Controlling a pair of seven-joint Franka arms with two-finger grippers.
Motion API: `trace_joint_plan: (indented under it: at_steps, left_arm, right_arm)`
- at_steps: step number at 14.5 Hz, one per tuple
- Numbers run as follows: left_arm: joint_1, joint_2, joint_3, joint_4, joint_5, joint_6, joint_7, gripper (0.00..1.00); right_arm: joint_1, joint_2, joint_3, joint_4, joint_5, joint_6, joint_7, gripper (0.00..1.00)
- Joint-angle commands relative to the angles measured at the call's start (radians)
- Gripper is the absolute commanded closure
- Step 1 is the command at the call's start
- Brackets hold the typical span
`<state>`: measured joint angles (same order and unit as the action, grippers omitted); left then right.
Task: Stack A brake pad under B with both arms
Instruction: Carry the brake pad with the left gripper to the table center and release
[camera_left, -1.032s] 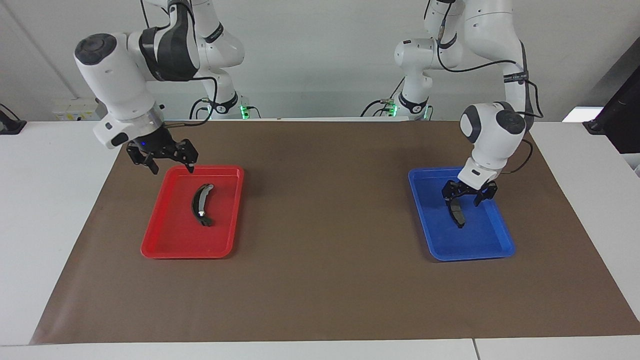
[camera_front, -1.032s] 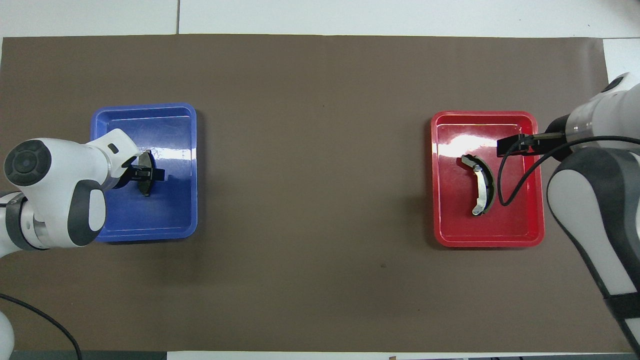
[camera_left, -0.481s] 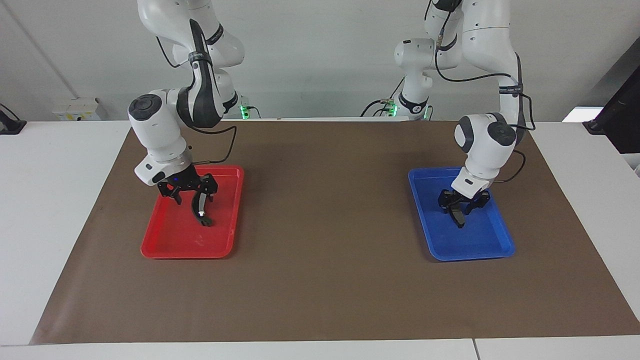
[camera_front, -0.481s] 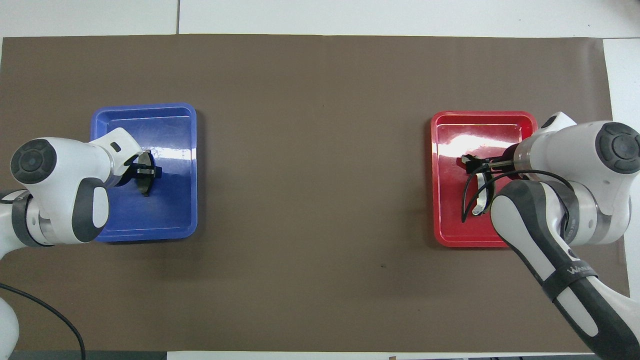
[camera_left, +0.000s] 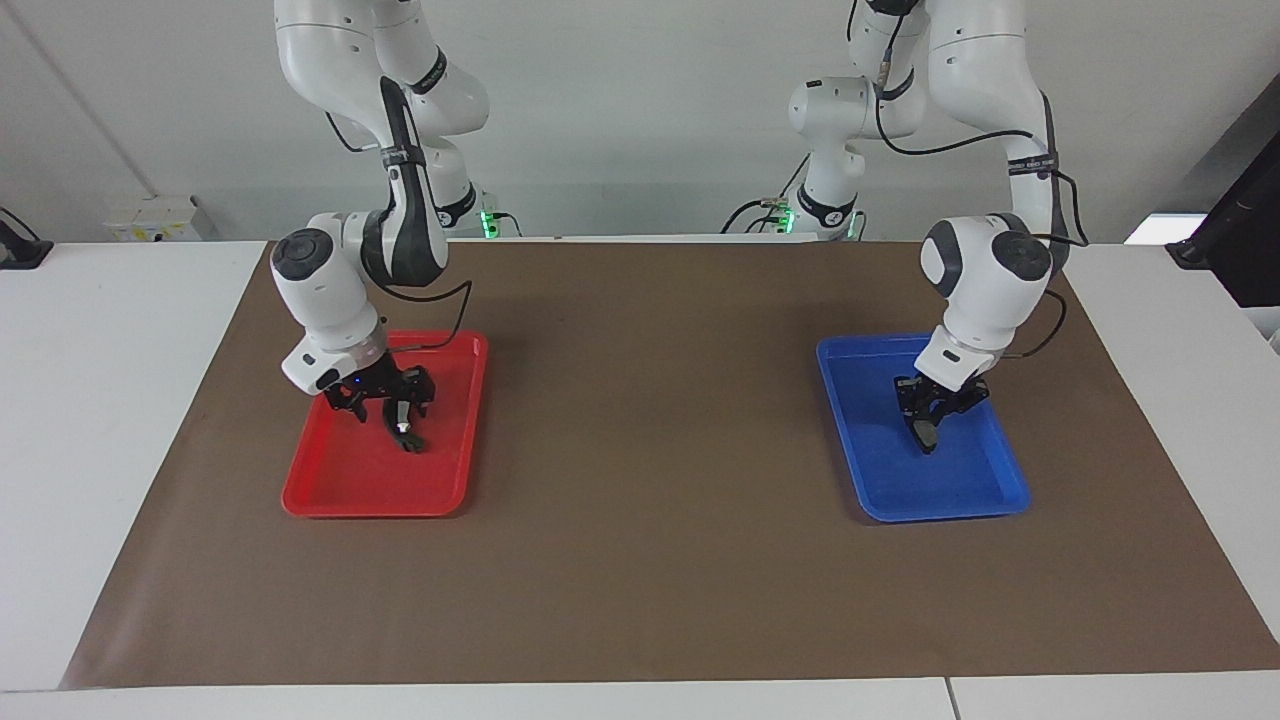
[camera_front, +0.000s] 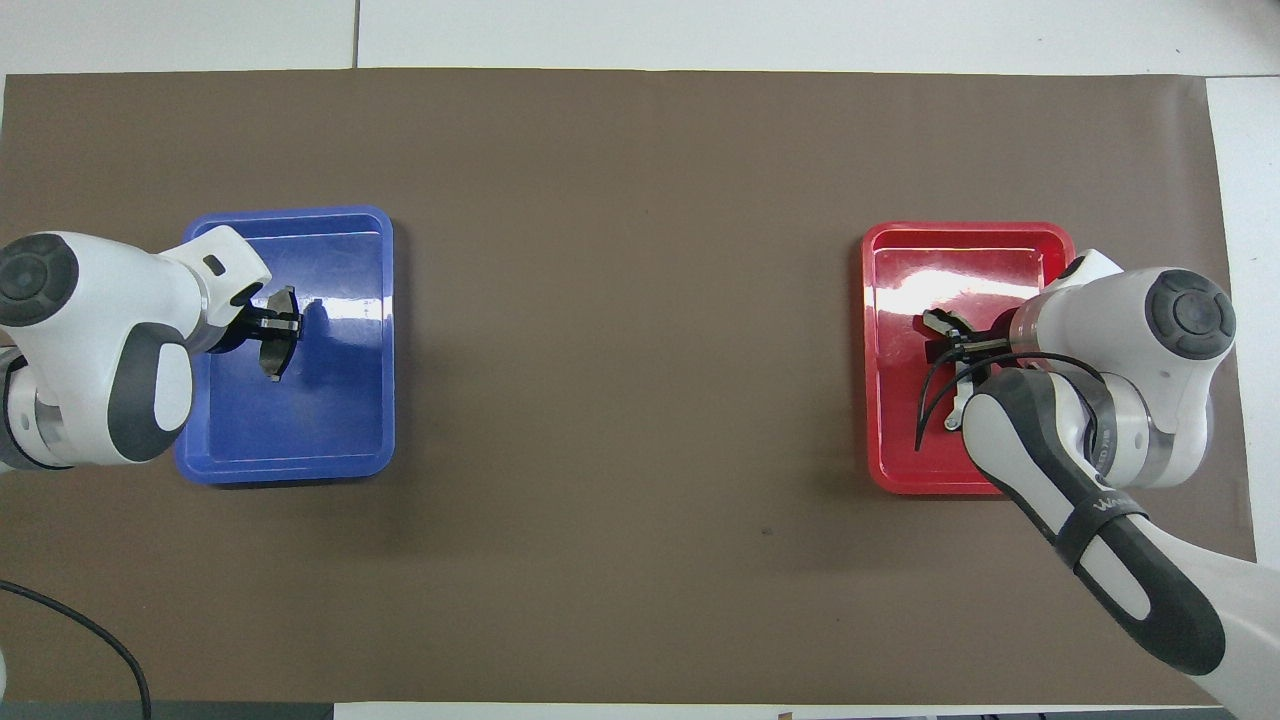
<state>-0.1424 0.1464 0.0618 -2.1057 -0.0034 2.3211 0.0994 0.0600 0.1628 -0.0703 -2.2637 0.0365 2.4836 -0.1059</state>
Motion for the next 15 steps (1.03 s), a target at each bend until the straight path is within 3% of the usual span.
trace_joint_plan:
  at_steps: [1, 6, 8, 12, 14, 15]
  left_arm:
    - [-0.113, 0.024, 0.006, 0.137, 0.009, -0.105, -0.129, 0.99]
    - [-0.345, 0.093, 0.004, 0.191, -0.009, 0.001, -0.452, 0.98]
    - [-0.425, 0.2, 0.006, 0.289, -0.014, 0.003, -0.545, 0.97]
    - [-0.521, 0.278, 0.004, 0.32, -0.014, 0.046, -0.604, 0.94]
    - [-0.557, 0.301, 0.004, 0.32, -0.014, 0.061, -0.603, 0.85]
    - [-0.572, 0.303, 0.004, 0.317, -0.014, 0.055, -0.604, 0.75]
  right_arm:
    - [-0.014, -0.003, 0.01, -0.014, 0.025, 0.011, -0.037, 0.01]
    - [-0.012, -0.011, 0.009, -0.011, 0.023, -0.029, -0.035, 0.02]
    - [-0.011, -0.011, 0.01, -0.01, 0.025, -0.037, -0.037, 0.13]
    - [-0.008, -0.011, 0.009, 0.01, 0.023, -0.061, -0.037, 0.53]
    - [-0.006, -0.005, 0.01, 0.05, 0.023, -0.112, -0.034, 0.84]
    - [-0.008, -0.003, 0.01, 0.064, 0.023, -0.127, -0.029, 0.98]
